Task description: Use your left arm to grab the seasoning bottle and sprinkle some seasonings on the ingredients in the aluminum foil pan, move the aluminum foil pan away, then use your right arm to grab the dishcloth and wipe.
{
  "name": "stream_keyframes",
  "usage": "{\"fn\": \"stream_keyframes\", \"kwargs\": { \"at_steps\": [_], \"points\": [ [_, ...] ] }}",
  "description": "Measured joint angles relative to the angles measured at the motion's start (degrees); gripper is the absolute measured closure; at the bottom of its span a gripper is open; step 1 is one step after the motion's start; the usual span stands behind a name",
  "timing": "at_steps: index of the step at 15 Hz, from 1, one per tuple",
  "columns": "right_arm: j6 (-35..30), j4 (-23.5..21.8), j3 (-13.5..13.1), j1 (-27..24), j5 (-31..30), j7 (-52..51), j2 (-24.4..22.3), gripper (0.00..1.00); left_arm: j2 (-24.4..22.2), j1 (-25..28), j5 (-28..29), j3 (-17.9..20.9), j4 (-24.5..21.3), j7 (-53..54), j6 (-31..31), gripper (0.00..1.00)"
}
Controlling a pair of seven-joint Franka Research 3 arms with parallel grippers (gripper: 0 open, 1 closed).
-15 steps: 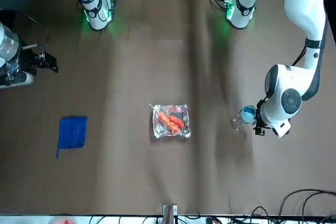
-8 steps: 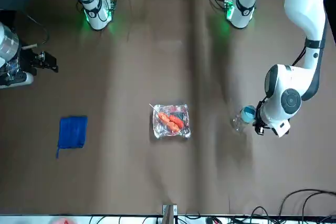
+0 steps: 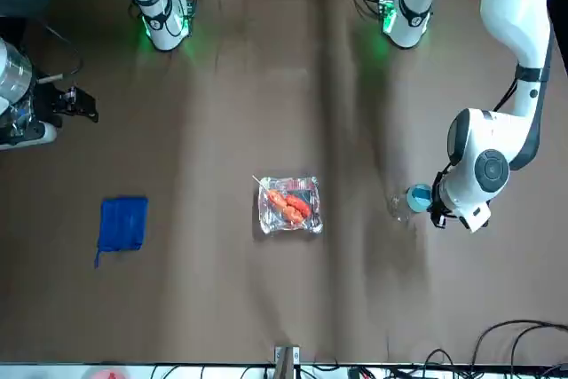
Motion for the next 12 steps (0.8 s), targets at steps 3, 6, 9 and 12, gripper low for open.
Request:
{"fn": "stream_keyframes", "kwargs": {
  "at_steps": [3, 6, 9, 12],
  "points": [
    [0.0, 0.0, 0.0, 0.0, 0.0, 0.0, 0.0, 0.0, -0.99, -0.05, 0.0, -0.16, 0.33, -0.04, 0.06, 0.78],
    [0.27, 0.0, 0.0, -0.04, 0.0, 0.0, 0.0, 0.0, -4.41, -0.22, 0.0, -1.33, 1.26, -2.83, -2.56, 0.78],
    [1.89, -0.41, -0.02, -0.34, 0.0, 0.01, 0.4, 0.0, -6.95, -4.87, 0.01, -2.95, 7.97, -11.53, -14.63, 0.78],
    [6.46, -1.83, -0.05, -1.21, -0.07, 0.0, 3.19, 0.0, -7.04, -10.57, 1.29, -2.88, 11.94, -18.97, -19.56, 0.78]
  ]
}}
